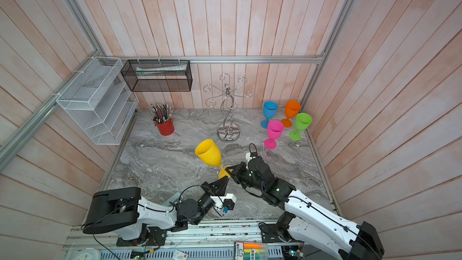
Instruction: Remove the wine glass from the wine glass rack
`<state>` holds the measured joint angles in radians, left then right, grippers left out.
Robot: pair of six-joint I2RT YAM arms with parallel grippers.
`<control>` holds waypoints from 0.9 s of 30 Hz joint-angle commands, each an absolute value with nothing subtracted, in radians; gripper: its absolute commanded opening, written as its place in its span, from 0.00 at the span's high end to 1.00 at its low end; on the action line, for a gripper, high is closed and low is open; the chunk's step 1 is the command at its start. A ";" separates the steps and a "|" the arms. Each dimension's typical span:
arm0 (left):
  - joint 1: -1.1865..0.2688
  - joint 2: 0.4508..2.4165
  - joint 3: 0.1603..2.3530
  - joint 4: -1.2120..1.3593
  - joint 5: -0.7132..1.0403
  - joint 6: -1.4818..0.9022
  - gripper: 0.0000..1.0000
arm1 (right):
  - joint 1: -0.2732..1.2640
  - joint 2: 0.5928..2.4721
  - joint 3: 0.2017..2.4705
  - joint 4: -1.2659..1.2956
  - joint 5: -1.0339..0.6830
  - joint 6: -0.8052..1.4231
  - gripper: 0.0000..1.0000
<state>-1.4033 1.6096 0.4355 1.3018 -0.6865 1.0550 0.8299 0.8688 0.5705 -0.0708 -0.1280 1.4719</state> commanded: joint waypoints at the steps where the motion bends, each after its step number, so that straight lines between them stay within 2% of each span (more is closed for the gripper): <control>1: -1.408 1.574 0.456 1.347 -0.684 1.042 0.91 | 0.842 0.852 0.549 -0.068 -0.115 1.429 1.00; 3: -1.410 1.545 0.451 1.336 -0.693 1.032 0.73 | 0.841 0.839 0.541 -0.064 -0.100 1.429 1.00; 6: -1.412 1.492 0.442 1.288 -0.714 0.990 0.40 | 0.842 0.813 0.522 -0.051 -0.068 1.426 1.00; 7: -1.416 1.466 0.440 1.251 -0.722 0.964 0.32 | 0.842 0.803 0.516 -0.043 -0.059 1.423 1.00; 9: -1.419 1.393 0.442 1.105 -0.729 0.868 0.22 | 0.842 0.781 0.501 -0.016 -0.041 1.411 1.00; 15: -1.424 1.110 0.477 0.573 -0.605 0.478 0.18 | 0.841 0.728 0.466 0.038 0.053 1.274 1.00; 21: -1.416 0.876 0.523 0.269 -0.470 0.298 0.17 | 0.839 0.696 0.428 0.096 0.115 1.152 1.00; 24: -1.392 0.811 0.568 0.165 -0.415 0.227 0.20 | 0.837 0.680 0.399 0.132 0.128 1.099 1.00; 27: -1.312 0.785 0.642 0.055 -0.312 0.133 0.28 | 0.838 0.671 0.376 0.153 0.132 1.055 1.00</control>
